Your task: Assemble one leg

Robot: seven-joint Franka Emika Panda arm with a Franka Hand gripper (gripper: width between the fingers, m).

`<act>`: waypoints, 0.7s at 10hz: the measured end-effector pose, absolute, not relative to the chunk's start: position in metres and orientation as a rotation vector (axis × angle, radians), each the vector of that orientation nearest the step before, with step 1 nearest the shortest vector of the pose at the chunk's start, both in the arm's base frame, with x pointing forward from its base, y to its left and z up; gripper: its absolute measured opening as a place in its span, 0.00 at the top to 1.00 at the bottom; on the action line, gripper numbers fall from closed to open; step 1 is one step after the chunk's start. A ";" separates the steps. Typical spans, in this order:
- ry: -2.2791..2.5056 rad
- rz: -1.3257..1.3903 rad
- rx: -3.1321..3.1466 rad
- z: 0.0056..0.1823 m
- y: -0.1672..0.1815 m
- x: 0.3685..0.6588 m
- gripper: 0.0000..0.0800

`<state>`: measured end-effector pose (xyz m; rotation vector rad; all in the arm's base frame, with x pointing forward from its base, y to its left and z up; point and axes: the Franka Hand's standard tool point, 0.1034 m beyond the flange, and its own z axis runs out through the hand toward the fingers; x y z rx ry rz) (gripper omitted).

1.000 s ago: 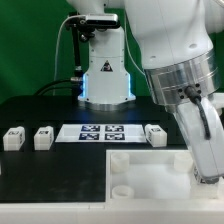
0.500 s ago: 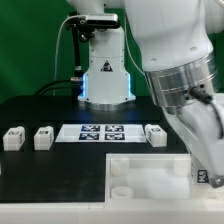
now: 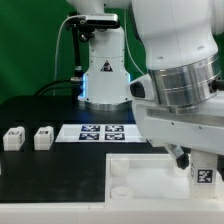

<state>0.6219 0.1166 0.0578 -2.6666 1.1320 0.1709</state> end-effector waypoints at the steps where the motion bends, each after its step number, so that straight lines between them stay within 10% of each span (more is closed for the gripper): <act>1: 0.921 0.117 -2.782 0.061 0.116 0.624 0.19; 5: 0.692 0.009 -2.856 0.065 0.115 0.627 0.19; 6: 0.686 0.007 -2.857 0.065 0.115 0.627 0.45; 7: 0.805 0.020 -2.823 0.065 0.116 0.627 0.45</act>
Offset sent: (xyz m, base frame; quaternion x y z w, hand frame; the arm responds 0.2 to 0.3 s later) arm -0.0082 -0.0078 0.0091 -0.0021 0.0845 -0.2122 0.9736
